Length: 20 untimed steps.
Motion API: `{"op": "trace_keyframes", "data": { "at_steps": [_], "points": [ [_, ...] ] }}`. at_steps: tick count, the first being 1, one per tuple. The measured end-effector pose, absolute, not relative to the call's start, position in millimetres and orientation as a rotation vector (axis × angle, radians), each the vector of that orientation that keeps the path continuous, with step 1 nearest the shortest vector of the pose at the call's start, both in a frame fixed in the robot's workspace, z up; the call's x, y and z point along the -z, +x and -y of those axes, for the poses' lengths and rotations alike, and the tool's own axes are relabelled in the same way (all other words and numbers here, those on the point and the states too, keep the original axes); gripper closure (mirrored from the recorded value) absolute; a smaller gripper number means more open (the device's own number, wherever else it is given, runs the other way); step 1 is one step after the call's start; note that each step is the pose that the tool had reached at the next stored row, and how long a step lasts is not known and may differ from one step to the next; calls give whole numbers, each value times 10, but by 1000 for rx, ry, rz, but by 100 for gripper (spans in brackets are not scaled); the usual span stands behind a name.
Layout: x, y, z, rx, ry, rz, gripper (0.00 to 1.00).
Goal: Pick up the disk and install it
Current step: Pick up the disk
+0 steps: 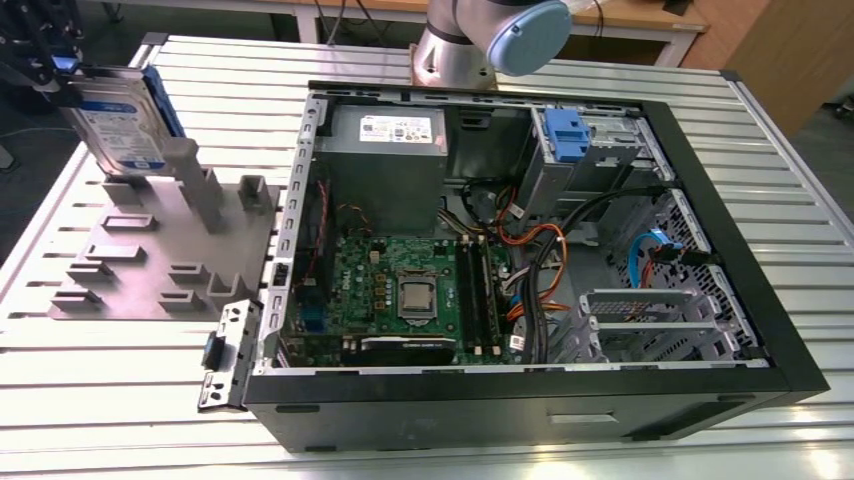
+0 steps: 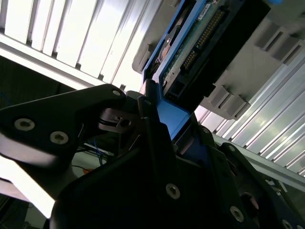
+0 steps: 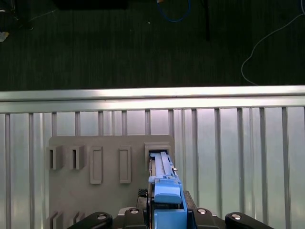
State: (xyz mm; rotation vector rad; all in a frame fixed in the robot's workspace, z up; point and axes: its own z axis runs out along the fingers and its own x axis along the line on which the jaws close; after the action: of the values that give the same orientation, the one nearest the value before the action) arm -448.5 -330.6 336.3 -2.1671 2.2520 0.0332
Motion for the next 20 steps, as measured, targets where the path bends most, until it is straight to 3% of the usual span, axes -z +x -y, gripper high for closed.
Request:
{"op": "trace_keyframes", "data": {
  "at_steps": [20],
  "points": [
    [-3539,-4485,3306,-33,-2167,-2252,63]
  ]
}}
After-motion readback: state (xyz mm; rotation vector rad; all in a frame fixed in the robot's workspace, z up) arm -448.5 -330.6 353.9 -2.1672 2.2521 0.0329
